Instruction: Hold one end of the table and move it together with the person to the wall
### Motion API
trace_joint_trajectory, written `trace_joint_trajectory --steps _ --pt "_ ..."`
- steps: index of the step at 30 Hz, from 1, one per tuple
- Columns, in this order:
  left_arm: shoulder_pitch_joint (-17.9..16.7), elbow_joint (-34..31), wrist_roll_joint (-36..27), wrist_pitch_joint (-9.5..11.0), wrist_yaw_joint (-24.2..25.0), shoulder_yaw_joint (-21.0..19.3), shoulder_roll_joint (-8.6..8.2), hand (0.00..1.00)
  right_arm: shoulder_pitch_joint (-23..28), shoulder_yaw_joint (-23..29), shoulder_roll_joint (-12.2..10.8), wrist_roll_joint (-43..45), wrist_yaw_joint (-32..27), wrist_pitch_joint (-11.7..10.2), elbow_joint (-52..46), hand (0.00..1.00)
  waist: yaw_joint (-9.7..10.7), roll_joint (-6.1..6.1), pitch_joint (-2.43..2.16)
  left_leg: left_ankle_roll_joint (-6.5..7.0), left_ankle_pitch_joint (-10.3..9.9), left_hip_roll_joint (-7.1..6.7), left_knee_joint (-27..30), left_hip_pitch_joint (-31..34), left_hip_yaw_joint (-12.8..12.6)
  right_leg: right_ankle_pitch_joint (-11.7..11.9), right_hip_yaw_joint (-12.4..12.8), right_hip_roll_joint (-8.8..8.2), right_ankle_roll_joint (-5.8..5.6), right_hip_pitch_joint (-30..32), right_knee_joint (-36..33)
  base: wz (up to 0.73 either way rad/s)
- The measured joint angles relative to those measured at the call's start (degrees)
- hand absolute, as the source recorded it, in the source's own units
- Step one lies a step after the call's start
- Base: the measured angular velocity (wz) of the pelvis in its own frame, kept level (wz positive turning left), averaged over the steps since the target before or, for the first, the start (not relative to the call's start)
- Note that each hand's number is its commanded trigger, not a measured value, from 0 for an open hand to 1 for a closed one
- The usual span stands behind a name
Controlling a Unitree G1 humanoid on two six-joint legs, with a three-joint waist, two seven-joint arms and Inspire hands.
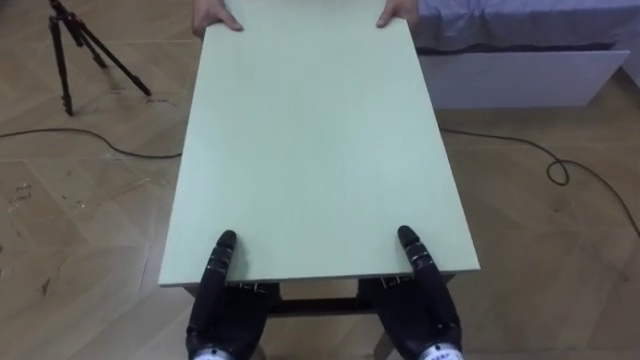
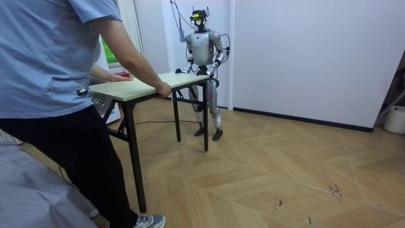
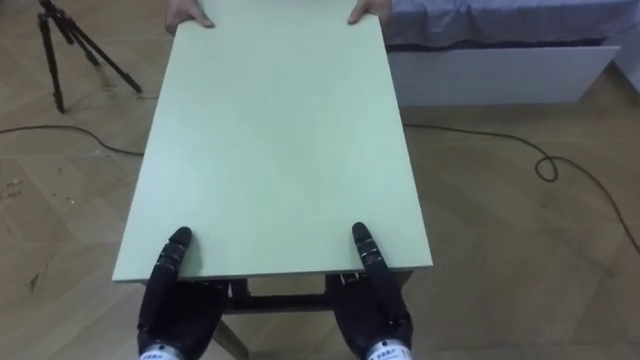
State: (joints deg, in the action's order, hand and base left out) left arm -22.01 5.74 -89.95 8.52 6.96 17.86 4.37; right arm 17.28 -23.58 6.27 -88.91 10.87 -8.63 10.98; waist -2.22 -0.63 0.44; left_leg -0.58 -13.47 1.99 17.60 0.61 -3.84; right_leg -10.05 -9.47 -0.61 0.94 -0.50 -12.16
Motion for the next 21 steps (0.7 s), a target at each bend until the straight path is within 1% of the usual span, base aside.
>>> trace_joint_trajectory --steps 1,2,3,4,5,6,7,8,9,10,11,12,13,14,15,16,17,18,19,20,21 --pt "0.05 0.09 -0.01 0.24 0.00 0.26 0.10 1.00 -0.02 -0.12 0.24 -0.43 0.00 0.07 0.01 1.00 -0.05 0.06 0.05 -0.08 -0.04 0.35 1.59 0.81 0.07 -0.07 -0.08 0.03 0.12 0.27 -0.65 0.08" --pt "-0.13 0.22 0.04 0.67 -0.01 0.50 0.03 1.00 0.12 -0.45 0.38 -0.24 0.06 0.01 0.02 1.00 0.00 0.18 0.18 -0.09 -0.05 0.49 4.72 2.18 0.41 -0.24 -0.14 0.17 0.39 0.37 -1.58 0.13" --pt "-0.34 0.21 0.05 0.77 0.00 0.64 0.07 1.00 0.52 -0.72 0.27 -0.23 0.23 -0.22 0.02 1.00 0.01 0.26 0.21 -0.10 -0.05 0.70 8.13 3.81 1.15 -0.63 0.32 0.48 1.04 0.40 -2.29 0.15" --pt "-0.32 0.22 0.04 0.77 0.00 0.73 0.09 1.00 0.61 -0.73 0.28 -0.24 0.34 -0.33 0.02 1.00 -0.01 0.31 0.24 -0.10 -0.05 0.90 9.98 4.75 1.25 -0.83 0.79 0.71 1.37 0.56 -2.52 0.11" --pt "-0.30 0.22 0.02 0.74 0.06 0.77 0.10 1.00 0.62 -0.59 0.46 -0.24 0.57 -0.48 -0.03 1.00 0.01 0.40 0.25 -0.11 -0.04 1.50 13.44 6.89 1.01 -1.10 1.01 1.12 1.79 0.98 -2.44 0.04" --pt "-0.32 0.21 0.02 0.74 0.33 0.77 -0.09 1.00 0.50 -0.47 0.72 -0.28 0.63 -0.30 -0.25 1.00 -0.07 0.62 0.26 -0.31 -0.16 2.36 16.15 8.74 0.87 -1.43 0.68 1.64 2.30 1.42 -2.34 0.00" --pt "-0.33 0.22 0.02 0.75 0.48 0.75 -0.15 1.00 0.42 -0.45 0.90 -0.32 0.62 -0.25 -0.40 1.00 -0.22 0.83 0.30 -0.50 -0.27 2.78 17.01 9.39 0.88 -1.52 0.58 1.73 2.46 1.70 -2.42 -0.07" --pt "-0.32 0.22 0.02 0.74 0.67 0.76 -0.02 1.00 0.42 -0.46 1.17 -0.28 0.62 -0.27 -0.66 1.00 -0.67 1.18 0.30 -0.80 -0.44 3.71 18.27 10.26 0.64 -1.70 0.05 2.23 3.15 2.06 -2.54 -0.07" --pt "-0.32 0.33 0.00 0.68 0.67 0.82 -0.12 1.00 0.42 -0.45 1.29 -0.16 0.63 -0.39 -0.68 1.00 -0.83 1.67 0.36 -1.31 -0.64 4.47 18.16 10.35 0.74 -1.53 -0.28 2.93 3.64 2.17 -2.63 0.00" --pt "-0.32 0.39 0.00 0.66 0.67 0.83 -0.13 1.00 0.44 -0.46 1.31 -0.11 0.63 -0.48 -0.68 1.00 -0.80 1.71 0.36 -1.57 -0.55 4.55 17.64 10.29 0.80 -1.53 -0.49 3.07 3.88 2.30 -2.65 0.07" --pt "-0.31 0.43 0.00 0.61 0.67 0.87 -0.13 1.00 0.53 -0.48 1.56 0.03 0.84 -0.48 -0.80 1.00 -0.66 1.80 0.39 -2.55 -0.30 4.72 16.01 10.03 0.81 -1.34 -0.68 3.16 4.45 2.88 -2.64 0.04" --pt "-0.42 0.45 -0.02 0.62 0.72 0.95 -0.47 1.00 0.53 -0.56 1.65 0.22 1.05 -0.53 -1.10 1.00 -0.84 2.44 0.57 -4.24 -1.26 5.44 16.58 9.72 0.59 -1.08 -1.72 3.42 5.08 3.88 -2.79 -0.07" --pt "-0.69 0.49 -0.01 0.62 0.78 0.87 -0.73 1.00 0.52 -0.56 1.89 0.31 1.07 -0.50 -1.14 1.00 -1.12 2.93 0.45 -4.92 -2.05 5.88 18.03 9.53 0.68 -1.08 -2.25 3.69 5.41 4.30 -3.06 -0.30" --pt "-1.11 0.74 -0.23 0.56 1.17 0.34 -1.11 1.00 0.22 -0.45 2.29 0.43 1.07 -0.27 -1.13 1.00 -1.43 3.86 0.55 -5.69 -3.54 6.52 20.11 7.97 0.81 -1.02 -3.97 4.11 5.71 5.13 -4.04 -0.25" --pt "-1.06 0.93 -0.51 0.25 1.42 0.24 -1.08 1.00 -0.03 -0.28 2.57 0.49 1.37 -0.05 -1.13 1.00 -1.21 4.46 0.61 -5.75 -4.55 6.46 19.89 5.86 1.03 -0.94 -5.56 4.24 5.84 6.01 -5.16 -0.12" --pt "-0.90 0.92 -0.54 0.19 1.43 0.24 -1.00 1.00 -0.08 -0.19 2.57 0.51 1.67 -0.07 -1.14 1.00 -0.93 4.56 0.61 -5.68 -5.07 6.23 18.85 4.81 1.26 -0.94 -5.82 4.25 5.85 6.92 -5.92 0.23" --pt "-0.30 0.92 -0.49 0.21 1.63 0.33 -0.73 1.00 -0.22 0.07 2.46 0.49 2.39 -0.11 -1.17 1.00 -0.19 4.63 0.59 -5.20 -6.30 5.69 14.74 2.71 1.77 -0.91 -6.19 4.15 5.86 9.04 -7.29 0.45" --pt "0.40 0.92 -0.51 0.31 2.04 0.52 -0.42 1.00 -0.50 0.56 2.43 0.46 3.09 0.04 -1.18 1.00 0.85 4.57 0.60 -4.70 -7.69 5.47 8.76 1.05 1.57 -0.90 -6.13 4.06 5.85 10.82 -8.04 0.45" --pt "0.78 0.92 -0.55 0.39 2.11 0.73 -0.28 1.00 -0.64 0.93 2.34 0.52 3.40 0.20 -1.20 1.00 1.00 4.59 0.63 -4.37 -8.19 5.39 6.09 0.47 1.40 -0.87 -6.11 3.95 5.79 11.80 -8.56 0.25" --pt "1.46 1.03 -0.86 0.72 2.10 1.07 -0.13 1.00 -1.09 2.02 2.04 0.98 3.47 1.01 -1.19 1.00 0.89 4.54 0.66 -3.51 -8.76 5.24 2.31 -0.14 0.69 -0.60 -6.10 3.42 5.39 13.88 -10.00 -0.07" --pt "1.89 1.27 -1.61 1.09 2.09 1.49 0.11 1.00 -1.43 2.56 2.04 1.83 3.47 1.45 -1.12 1.00 0.41 4.31 0.74 -1.62 -8.41 4.60 1.77 0.37 -0.16 0.45 -5.68 2.65 4.86 15.43 -10.90 -0.24"
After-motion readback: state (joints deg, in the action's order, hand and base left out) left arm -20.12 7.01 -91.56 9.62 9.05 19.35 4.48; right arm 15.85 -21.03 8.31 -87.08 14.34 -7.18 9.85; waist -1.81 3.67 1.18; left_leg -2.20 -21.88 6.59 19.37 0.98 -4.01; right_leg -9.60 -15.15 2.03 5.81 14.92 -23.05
